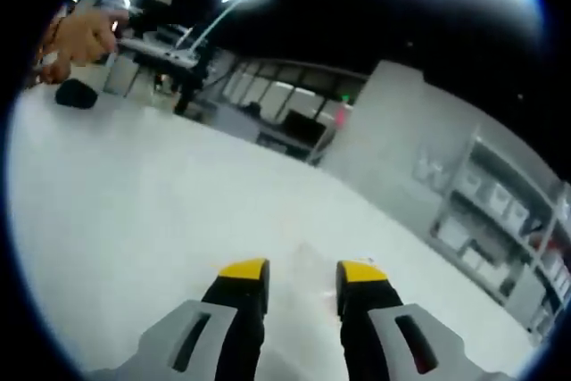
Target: Open the resealable bag by pulling the two sides of the seal apart until the entire bag opening is separated and visibly accessible.
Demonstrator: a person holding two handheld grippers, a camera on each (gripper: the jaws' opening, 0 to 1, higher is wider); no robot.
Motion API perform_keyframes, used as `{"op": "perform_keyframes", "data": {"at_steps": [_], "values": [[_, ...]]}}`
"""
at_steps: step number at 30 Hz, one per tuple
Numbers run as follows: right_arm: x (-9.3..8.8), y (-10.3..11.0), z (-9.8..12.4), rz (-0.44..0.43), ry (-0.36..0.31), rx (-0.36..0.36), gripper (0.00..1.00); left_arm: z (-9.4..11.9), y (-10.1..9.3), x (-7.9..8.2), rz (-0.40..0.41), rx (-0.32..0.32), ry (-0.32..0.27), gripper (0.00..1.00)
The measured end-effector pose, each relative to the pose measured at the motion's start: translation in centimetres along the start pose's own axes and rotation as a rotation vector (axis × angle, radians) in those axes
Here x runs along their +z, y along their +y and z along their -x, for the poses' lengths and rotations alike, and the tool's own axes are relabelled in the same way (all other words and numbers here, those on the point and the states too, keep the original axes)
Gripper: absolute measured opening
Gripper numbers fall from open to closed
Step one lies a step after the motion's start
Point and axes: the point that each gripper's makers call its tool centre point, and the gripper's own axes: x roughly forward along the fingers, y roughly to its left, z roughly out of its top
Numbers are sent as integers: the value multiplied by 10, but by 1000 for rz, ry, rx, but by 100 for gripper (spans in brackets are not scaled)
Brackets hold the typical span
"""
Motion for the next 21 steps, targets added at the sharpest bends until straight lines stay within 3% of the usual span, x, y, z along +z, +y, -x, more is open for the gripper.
{"op": "perform_keyframes", "data": {"at_steps": [21], "values": [[-12, -1, -14, -63, 53, 7, 16, 2, 5, 0, 4, 8, -1, 84]]}}
